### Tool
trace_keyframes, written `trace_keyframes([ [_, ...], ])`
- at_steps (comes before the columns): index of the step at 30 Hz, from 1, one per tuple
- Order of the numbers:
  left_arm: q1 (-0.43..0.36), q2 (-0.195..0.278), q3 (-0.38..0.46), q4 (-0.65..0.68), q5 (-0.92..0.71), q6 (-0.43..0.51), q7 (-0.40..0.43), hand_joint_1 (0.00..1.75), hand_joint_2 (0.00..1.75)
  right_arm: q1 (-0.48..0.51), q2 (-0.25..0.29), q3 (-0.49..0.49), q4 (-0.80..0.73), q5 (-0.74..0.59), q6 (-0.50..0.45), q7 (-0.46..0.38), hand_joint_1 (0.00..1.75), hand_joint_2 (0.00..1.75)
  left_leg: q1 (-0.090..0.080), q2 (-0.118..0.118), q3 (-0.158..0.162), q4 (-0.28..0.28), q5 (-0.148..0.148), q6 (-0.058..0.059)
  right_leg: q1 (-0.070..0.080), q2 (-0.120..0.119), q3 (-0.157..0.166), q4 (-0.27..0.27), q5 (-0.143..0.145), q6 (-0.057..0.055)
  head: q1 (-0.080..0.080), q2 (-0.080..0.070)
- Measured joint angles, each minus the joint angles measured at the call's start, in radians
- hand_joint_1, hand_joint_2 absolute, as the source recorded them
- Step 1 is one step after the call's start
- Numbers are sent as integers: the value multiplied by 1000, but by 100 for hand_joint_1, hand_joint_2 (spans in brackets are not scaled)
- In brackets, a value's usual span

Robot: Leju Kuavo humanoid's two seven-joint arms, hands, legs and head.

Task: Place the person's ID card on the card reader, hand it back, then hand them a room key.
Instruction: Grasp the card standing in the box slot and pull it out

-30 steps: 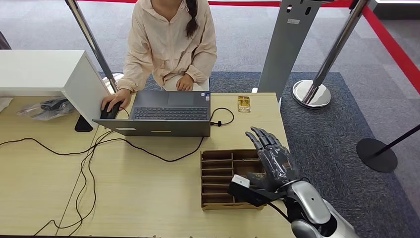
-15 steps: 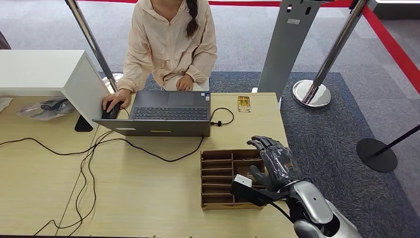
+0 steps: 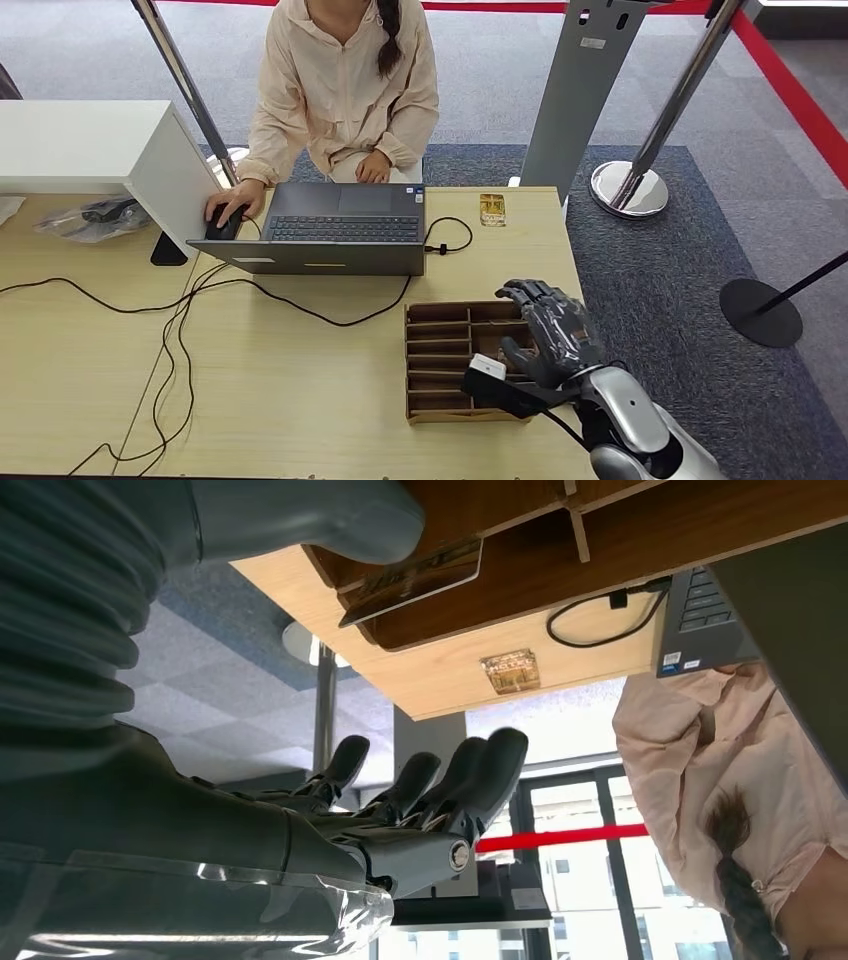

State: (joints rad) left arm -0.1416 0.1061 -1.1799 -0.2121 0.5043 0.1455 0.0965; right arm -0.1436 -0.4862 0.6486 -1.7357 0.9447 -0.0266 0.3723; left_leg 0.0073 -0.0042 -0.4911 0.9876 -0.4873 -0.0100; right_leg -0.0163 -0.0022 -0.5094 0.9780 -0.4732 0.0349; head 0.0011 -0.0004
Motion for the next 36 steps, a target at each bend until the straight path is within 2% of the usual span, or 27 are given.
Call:
trace_keyframes([
  [4,0,0,0,0,-4,-2,1,0,0,-1,12,7,0,11,1,-1,37,175,0,0,0,0,0,0,0,0,0,0,0,0,0,0],
  [9,-1,0,0,0,-11,-2,1,0,0,-14,33,18,7,30,6,-7,38,175,0,0,0,0,0,0,0,0,0,0,0,0,0,0],
  [20,-2,0,0,0,-25,-2,0,0,0,-56,86,44,55,49,10,-28,52,175,0,0,-1,0,0,0,0,0,-1,0,0,0,0,0],
  [36,-2,0,0,0,-30,1,-6,0,0,-87,138,65,208,25,-62,-45,63,175,0,0,-2,0,0,0,0,0,-2,0,0,0,0,0],
])
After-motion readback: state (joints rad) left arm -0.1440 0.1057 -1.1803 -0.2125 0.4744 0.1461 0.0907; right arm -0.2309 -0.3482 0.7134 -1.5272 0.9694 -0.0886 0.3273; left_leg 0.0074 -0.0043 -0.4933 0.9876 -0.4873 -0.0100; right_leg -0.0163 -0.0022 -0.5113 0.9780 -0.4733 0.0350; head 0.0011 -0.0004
